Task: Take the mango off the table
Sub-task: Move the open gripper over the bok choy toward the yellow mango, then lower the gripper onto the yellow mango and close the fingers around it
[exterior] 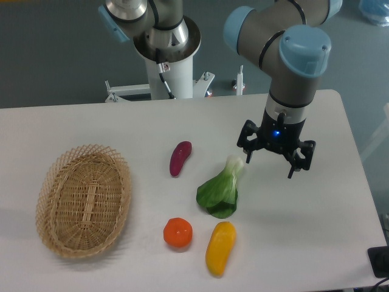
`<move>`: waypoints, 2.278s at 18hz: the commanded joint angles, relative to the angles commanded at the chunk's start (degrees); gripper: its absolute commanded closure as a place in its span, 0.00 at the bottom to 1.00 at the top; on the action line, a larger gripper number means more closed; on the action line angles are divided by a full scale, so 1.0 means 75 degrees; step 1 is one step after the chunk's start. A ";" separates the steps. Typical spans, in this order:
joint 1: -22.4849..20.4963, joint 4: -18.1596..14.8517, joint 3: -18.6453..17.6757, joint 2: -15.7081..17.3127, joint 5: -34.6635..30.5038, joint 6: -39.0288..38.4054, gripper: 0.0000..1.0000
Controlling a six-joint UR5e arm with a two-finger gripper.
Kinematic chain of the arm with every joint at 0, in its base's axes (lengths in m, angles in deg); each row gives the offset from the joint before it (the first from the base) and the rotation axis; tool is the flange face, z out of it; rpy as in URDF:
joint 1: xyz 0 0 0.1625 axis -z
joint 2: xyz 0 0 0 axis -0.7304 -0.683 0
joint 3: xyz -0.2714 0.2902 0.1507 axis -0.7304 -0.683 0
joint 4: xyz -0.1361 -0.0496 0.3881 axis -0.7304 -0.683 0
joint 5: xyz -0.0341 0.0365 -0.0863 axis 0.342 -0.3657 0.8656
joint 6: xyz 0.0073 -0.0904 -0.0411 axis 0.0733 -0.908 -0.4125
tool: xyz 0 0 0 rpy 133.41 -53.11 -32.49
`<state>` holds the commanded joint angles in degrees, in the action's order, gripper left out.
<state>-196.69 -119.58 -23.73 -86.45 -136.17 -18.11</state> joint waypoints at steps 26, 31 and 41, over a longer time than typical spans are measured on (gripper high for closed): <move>0.1230 0.3117 -0.0703 -0.2203 -0.0234 -0.1711 0.00; 0.1395 0.3164 -0.0727 -0.2332 -0.0316 -0.1734 0.00; 0.1594 0.3691 -0.0621 -0.2660 -0.0598 -0.1898 0.31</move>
<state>-184.73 -91.90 -28.39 -106.40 -140.65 -32.35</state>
